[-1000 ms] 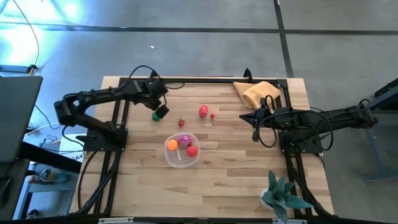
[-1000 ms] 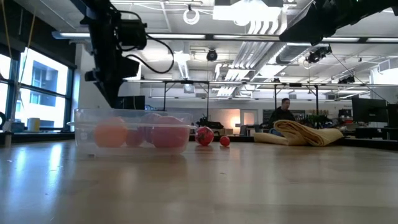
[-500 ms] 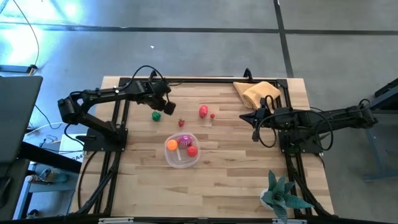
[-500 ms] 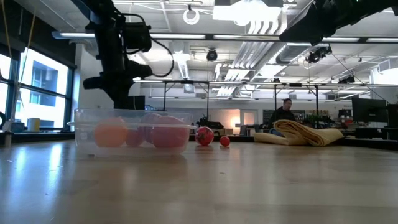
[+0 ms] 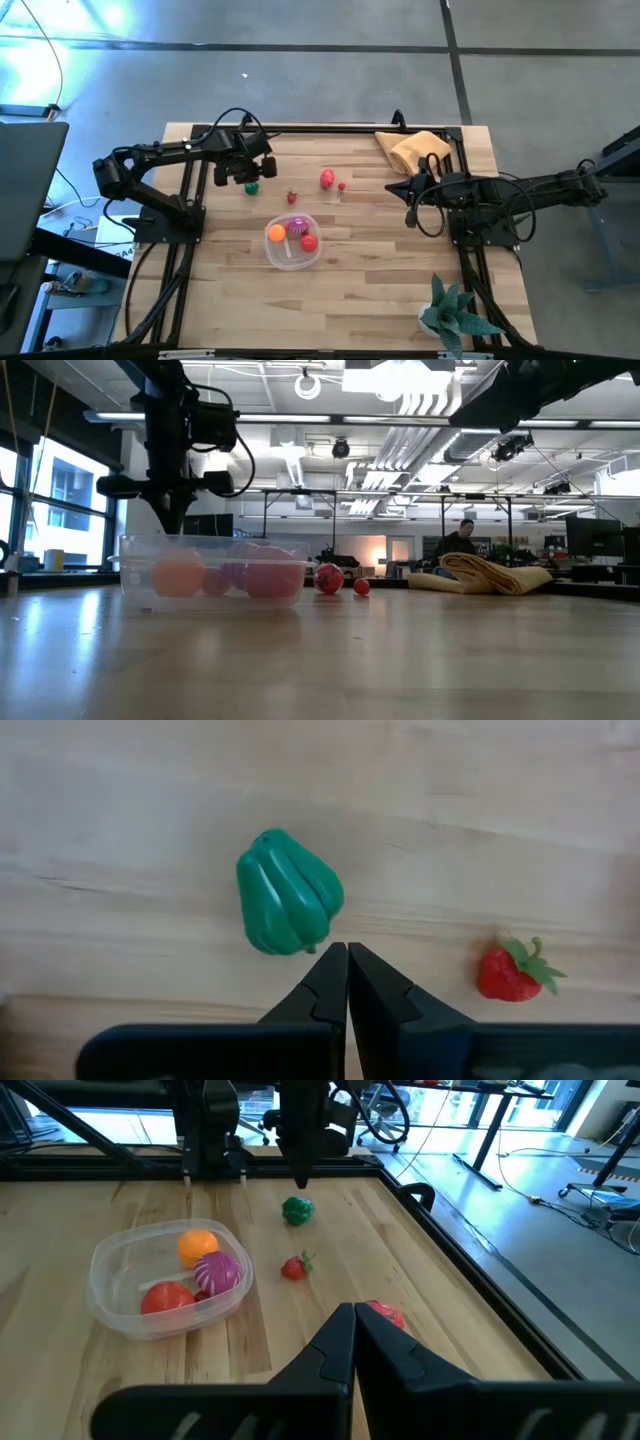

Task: Pick and placing Produce into tupperware
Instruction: Put the bell pepper into the transparent container

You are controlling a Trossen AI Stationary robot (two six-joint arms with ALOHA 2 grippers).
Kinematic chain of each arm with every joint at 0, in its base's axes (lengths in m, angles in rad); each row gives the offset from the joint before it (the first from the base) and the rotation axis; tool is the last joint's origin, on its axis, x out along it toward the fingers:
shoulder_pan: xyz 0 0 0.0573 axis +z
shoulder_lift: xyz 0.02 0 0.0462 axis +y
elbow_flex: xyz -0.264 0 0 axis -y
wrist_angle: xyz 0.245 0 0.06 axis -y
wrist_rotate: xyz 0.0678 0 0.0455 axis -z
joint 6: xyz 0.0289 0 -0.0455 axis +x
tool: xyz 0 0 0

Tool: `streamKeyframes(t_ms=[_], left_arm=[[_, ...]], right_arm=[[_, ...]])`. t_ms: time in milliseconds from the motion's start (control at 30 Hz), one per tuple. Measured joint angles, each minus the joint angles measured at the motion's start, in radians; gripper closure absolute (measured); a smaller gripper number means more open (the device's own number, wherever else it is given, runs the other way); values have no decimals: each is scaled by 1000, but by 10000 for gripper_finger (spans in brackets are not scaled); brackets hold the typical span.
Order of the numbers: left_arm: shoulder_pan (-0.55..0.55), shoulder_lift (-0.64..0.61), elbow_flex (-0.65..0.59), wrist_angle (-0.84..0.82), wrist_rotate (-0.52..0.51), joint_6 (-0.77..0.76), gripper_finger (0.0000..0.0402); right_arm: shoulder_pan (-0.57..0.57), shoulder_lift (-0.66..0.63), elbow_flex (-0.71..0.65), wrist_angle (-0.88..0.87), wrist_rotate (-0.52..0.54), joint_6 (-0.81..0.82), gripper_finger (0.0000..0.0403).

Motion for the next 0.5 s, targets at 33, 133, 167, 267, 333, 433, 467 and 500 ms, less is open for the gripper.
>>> streamKeyframes(t_ms=[33,133,167,267,333,433,467,500], left_arm=[[0,0,0,-2,0,-2,399],[0,0,0,-10,-3,-21,399],[0,0,0,-12,-6,-32,399],[0,0,0,-45,-9,-96,399],[0,0,0,-55,-9,-133,398],[0,0,0,-55,-10,-141,385],[0,0,0,-53,-12,-137,375],[0,0,0,-52,-19,-133,361]], right_arm=[[0,0,0,0,0,0,403],[0,0,0,0,0,0,403],[0,0,0,0,0,0,403],[0,0,0,0,0,0,403],[0,0,0,0,0,0,403],[0,0,0,0,0,0,403],[0,0,0,0,0,0,403],[0,0,0,0,0,0,403]])
